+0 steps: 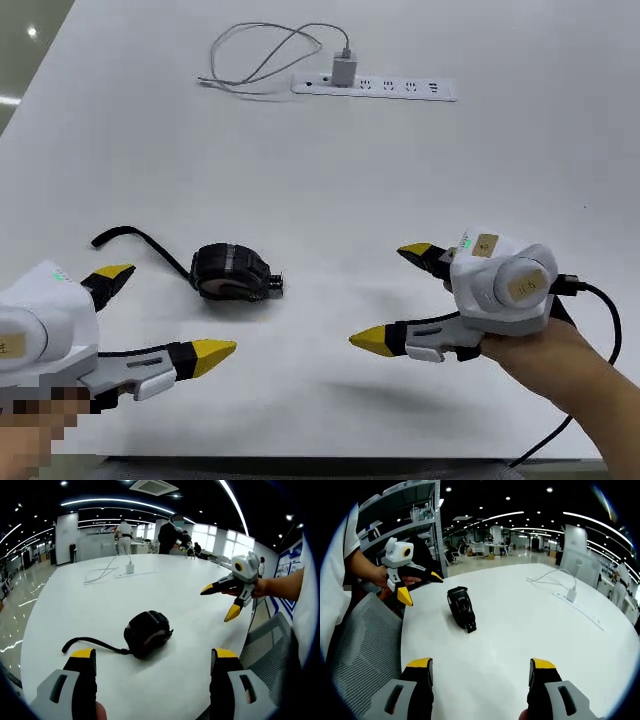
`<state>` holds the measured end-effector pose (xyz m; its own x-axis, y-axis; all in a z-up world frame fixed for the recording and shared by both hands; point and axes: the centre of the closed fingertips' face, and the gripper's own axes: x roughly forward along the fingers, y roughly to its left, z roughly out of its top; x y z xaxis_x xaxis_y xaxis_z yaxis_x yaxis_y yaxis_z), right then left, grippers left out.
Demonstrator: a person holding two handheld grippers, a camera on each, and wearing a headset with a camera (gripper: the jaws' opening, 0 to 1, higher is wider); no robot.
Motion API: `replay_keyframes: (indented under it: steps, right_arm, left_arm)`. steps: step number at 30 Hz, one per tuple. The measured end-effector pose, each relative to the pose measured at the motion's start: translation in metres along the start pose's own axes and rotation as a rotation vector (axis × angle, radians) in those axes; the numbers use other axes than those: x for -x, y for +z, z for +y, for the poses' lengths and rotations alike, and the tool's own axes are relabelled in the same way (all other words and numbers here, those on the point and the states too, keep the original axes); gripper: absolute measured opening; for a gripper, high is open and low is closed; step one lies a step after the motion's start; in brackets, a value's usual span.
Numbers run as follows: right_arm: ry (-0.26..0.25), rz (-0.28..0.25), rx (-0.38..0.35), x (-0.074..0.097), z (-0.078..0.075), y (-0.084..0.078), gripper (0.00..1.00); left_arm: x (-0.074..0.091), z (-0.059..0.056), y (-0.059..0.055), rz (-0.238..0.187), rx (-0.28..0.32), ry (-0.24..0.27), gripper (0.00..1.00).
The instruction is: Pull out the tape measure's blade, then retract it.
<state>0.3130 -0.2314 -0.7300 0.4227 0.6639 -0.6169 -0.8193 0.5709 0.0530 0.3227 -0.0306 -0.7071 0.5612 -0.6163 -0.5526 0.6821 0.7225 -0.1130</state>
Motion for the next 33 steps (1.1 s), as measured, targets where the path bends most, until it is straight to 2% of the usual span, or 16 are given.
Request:
replay_keyframes:
  steps: [5,11,18,23,33]
  right_arm:
    - [-0.019,0.001,-0.015,0.009,-0.003,-0.008,0.77]
    - [-0.038,0.015,-0.030,0.021,-0.005,-0.019,0.78]
    - [-0.060,0.007,-0.040,0.033,-0.006,-0.023,0.78]
    - [-0.065,0.006,-0.043,0.039,-0.005,-0.025,0.79]
    - [-0.077,0.005,-0.048,0.050,-0.005,-0.028,0.79]
  left_arm:
    - [0.004,-0.001,-0.002,0.000,-0.012,-0.017,0.95]
    - [0.014,0.003,-0.004,-0.004,-0.007,-0.015,0.95]
    - [0.021,0.008,-0.008,0.012,-0.021,-0.019,0.96]
    - [0.026,0.006,-0.006,0.013,-0.030,-0.027,0.96]
    - [0.031,0.007,-0.010,0.025,-0.056,-0.037,0.98]
